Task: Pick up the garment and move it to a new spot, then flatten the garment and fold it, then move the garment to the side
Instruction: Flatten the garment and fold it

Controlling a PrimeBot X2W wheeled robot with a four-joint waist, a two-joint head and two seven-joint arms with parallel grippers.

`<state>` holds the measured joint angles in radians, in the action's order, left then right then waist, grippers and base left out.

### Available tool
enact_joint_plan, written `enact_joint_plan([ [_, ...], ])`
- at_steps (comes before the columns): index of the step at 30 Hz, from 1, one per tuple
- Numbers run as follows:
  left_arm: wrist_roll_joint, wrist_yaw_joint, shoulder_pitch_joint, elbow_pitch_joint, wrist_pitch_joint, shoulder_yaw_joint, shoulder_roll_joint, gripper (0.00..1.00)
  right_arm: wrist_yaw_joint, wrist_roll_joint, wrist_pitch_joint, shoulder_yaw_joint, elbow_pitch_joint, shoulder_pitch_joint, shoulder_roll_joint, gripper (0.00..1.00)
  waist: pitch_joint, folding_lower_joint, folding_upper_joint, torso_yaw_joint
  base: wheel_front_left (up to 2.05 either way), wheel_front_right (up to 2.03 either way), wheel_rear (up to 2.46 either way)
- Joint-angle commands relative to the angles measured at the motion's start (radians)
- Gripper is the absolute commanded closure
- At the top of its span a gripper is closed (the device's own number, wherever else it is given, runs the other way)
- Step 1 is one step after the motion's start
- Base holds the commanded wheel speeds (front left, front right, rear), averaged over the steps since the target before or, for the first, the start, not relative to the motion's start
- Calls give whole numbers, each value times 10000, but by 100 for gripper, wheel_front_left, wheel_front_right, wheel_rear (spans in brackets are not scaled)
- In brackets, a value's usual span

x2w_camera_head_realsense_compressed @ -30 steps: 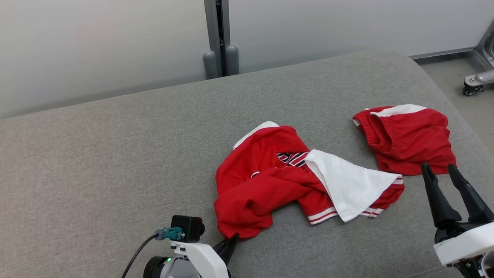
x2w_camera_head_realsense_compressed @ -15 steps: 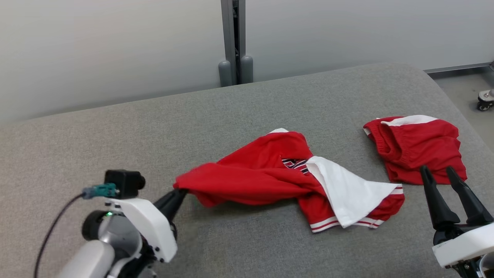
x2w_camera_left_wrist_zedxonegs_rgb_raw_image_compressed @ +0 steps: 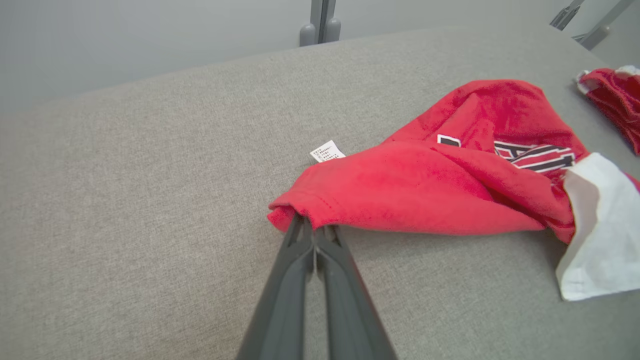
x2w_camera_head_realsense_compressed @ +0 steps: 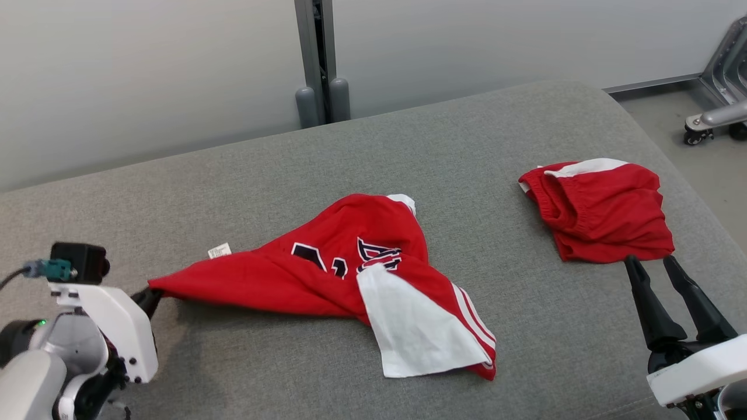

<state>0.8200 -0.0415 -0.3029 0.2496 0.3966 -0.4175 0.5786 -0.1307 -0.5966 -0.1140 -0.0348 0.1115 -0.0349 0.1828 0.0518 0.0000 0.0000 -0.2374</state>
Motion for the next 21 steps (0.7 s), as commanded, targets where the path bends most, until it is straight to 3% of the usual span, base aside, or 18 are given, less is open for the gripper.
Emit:
enact_joint_plan([
  [1, 36, 74, 251, 120, 1, -63, -71, 100, -3, -5, 27, -63, -36, -28, 67, 0, 35, 0, 0, -46, 0, 0, 0],
  [4, 60, 158, 536, 382, -82, -199, -111, 100, -3, 26, 31, -133, -66, -133, 56, 0, 90, 0, 0, -13, 0, 0, 0],
  [5, 14, 186, 609, 434, -122, -248, -131, 93, -3, 43, 33, -172, -74, -147, 53, 0, 94, 0, 0, 33, 0, 0, 0],
  [6, -19, 203, 659, 475, -172, -294, -173, 56, -3, 59, 31, -193, -74, -153, 48, 0, 92, 0, 0, 88, 0, 0, 0],
  [7, -104, 188, 669, 489, -207, -358, -178, 0, -3, 77, 16, -220, -62, -150, 39, 0, 82, 0, 0, 157, 0, 0, 0],
  [21, -598, -591, 858, -1617, -695, -196, 117, 0, -3, 142, -121, -157, 85, -223, -26, 0, -276, 0, 0, 1108, 0, 0, 0],
])
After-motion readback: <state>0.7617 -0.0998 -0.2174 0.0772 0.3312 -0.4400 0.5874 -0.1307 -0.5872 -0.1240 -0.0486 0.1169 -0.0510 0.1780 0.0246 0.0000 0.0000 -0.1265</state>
